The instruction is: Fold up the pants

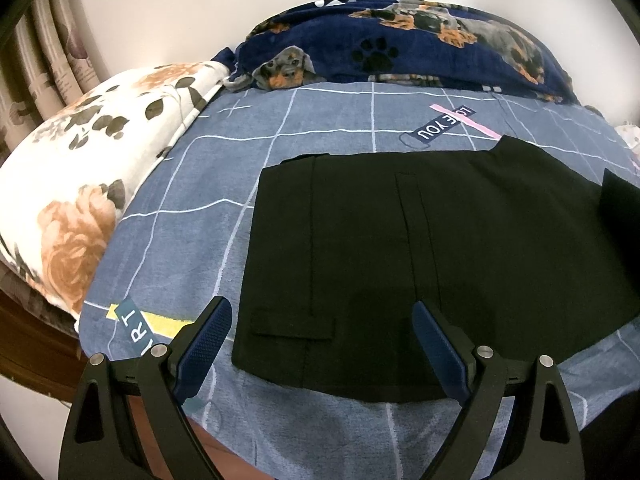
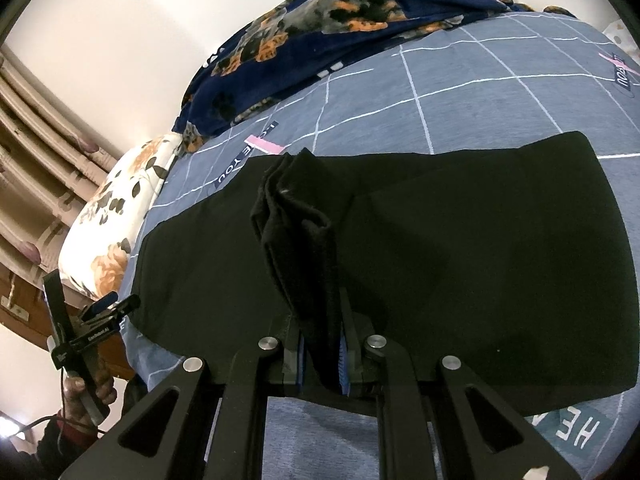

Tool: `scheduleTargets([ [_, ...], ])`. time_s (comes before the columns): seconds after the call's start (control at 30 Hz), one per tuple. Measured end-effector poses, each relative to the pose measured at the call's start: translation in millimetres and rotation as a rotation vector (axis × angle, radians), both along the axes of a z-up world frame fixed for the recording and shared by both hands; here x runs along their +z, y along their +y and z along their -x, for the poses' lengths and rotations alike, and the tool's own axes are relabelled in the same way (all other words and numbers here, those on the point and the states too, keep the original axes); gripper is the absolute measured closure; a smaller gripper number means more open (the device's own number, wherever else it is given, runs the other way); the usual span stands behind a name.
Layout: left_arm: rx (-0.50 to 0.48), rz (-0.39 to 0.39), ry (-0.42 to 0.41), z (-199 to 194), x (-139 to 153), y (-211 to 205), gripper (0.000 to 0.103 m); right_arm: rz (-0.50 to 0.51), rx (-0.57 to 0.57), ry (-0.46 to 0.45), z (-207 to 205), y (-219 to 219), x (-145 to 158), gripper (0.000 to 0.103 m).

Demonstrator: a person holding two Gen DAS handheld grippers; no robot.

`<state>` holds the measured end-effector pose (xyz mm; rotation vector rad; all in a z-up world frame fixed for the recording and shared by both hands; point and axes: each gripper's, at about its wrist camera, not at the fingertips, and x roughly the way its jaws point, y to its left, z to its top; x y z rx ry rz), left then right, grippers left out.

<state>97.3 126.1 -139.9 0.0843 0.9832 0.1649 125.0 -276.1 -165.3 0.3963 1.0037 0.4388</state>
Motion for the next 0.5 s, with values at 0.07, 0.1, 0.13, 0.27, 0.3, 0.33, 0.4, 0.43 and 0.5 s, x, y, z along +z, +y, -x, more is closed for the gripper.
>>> scheduleTargets([
  [0.07,0.000,0.001,0.001,0.0,0.2,0.0,0.011,-0.001,-0.001,0.000,0.4,0.5,0.0,0.089],
  [0.1,-0.001,0.000,0.002,-0.1,-0.1,0.2,0.011,-0.001,0.000,0.000,0.7,1.0,-0.2,0.089],
  [0.13,-0.001,0.000,0.003,-0.2,-0.4,0.4,0.011,0.000,-0.001,0.000,0.5,0.2,-0.1,0.089],
  [0.27,-0.003,-0.001,0.007,-0.4,-0.6,1.9,0.011,0.002,-0.001,-0.002,1.2,1.4,0.3,0.089],
  [0.3,-0.003,-0.001,0.006,-0.5,-0.6,1.4,0.011,0.001,-0.001,-0.002,1.1,1.1,0.3,0.089],
  [0.33,-0.003,0.000,0.007,-0.5,-0.6,1.3,0.011,-0.001,-0.001,-0.001,0.9,0.9,0.0,0.089],
  [0.4,-0.003,0.000,0.008,-0.5,-0.6,1.2,0.011,-0.004,0.002,0.000,0.5,-0.2,0.1,0.089],
  [0.43,-0.003,0.000,0.008,-0.7,-0.9,1.3,0.011,-0.001,0.004,0.000,1.1,0.9,-0.2,0.089],
  [0.5,-0.003,-0.001,0.008,-0.8,-1.1,1.1,0.011,-0.002,0.007,0.002,1.7,1.5,-1.0,0.089],
])
